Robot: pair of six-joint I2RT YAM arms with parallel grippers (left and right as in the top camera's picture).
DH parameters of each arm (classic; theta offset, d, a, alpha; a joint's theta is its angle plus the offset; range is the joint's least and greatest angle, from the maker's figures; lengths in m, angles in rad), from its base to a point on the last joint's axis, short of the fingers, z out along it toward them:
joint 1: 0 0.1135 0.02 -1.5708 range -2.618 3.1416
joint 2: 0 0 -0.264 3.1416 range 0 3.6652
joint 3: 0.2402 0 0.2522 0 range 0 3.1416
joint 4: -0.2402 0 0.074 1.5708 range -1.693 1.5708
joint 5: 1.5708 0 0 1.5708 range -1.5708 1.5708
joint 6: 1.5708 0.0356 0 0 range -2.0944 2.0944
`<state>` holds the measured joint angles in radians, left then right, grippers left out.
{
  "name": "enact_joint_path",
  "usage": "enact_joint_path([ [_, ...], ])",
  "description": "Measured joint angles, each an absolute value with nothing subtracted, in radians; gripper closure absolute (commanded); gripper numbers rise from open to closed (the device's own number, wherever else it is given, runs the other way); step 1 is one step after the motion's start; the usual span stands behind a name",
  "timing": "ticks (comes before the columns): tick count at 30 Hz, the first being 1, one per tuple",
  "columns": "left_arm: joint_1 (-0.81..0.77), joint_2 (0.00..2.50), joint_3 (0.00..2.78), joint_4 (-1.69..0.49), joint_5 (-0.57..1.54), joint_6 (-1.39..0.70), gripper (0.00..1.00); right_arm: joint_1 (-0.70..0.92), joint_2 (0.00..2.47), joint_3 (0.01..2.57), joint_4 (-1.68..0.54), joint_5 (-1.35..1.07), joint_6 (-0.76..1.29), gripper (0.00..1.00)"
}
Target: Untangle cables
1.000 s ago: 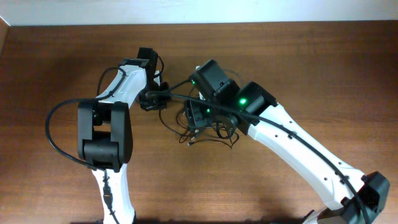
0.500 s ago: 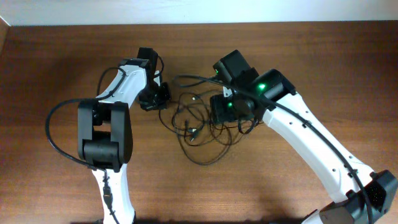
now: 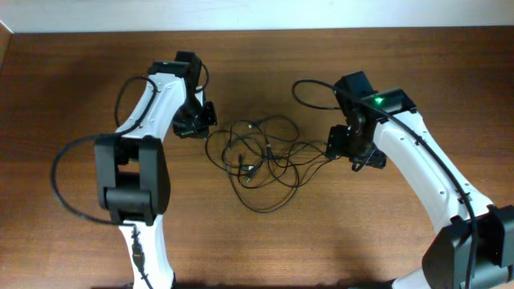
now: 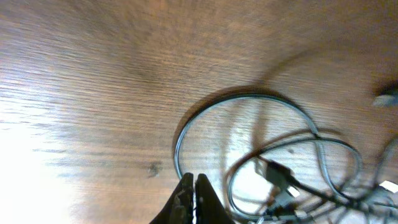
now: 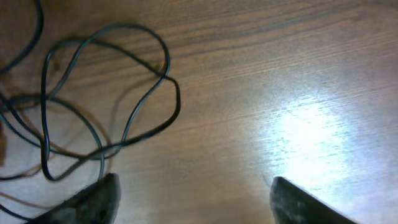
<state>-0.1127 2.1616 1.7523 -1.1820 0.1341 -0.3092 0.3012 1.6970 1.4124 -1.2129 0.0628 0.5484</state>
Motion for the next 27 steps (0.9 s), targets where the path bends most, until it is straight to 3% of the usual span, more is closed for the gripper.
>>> enact_joint_path([
  [1,-0.116,2.13,1.765,-1.188,0.123,-0.305,0.47,0.292,1.697,1.409,-1.191,0.047,0.551,0.07],
  [3,-0.129,2.075,1.788,-1.186,0.116,-0.286,0.32,0.292,1.697,1.407,-1.153,0.0,0.566,0.09],
  [8,-0.273,2.049,1.831,-1.169,0.181,-0.128,0.23,0.292,1.697,1.406,-1.095,-0.084,0.719,0.28],
  [13,-0.4,2.052,1.831,-1.142,0.175,-0.066,0.22,0.292,1.697,1.347,-1.053,-0.097,0.902,0.3],
  [14,-0.405,2.058,1.831,-1.135,0.174,-0.063,0.22,0.292,1.697,1.322,-1.023,-0.097,0.936,0.39],
  [15,-0.405,2.071,1.831,-1.131,0.168,-0.061,0.26,0.292,1.697,1.283,-0.982,-0.104,0.971,0.5],
  [17,-0.404,2.117,1.831,-1.131,0.151,-0.056,0.43,0.292,1.697,1.24,-0.951,-0.125,1.0,0.75],
  [18,-0.404,2.16,1.831,-1.13,0.126,-0.05,0.57,0.292,1.697,1.225,-0.949,-0.133,1.013,0.83],
  [19,-0.403,2.186,1.831,-1.134,0.116,-0.054,0.63,0.292,1.697,1.221,-0.947,-0.134,1.015,0.94],
  [21,-0.4,2.247,1.831,-1.186,0.053,-0.08,0.86,0.292,1.697,1.219,-0.944,-0.141,1.017,0.96],
  [22,-0.396,2.264,1.831,-1.206,0.019,-0.109,0.91,0.292,1.697,1.219,-0.944,-0.141,1.014,0.96],
  [27,-0.296,2.292,1.831,-1.262,-0.067,-0.25,0.97,0.308,1.697,1.219,-0.938,-0.142,0.908,0.96],
])
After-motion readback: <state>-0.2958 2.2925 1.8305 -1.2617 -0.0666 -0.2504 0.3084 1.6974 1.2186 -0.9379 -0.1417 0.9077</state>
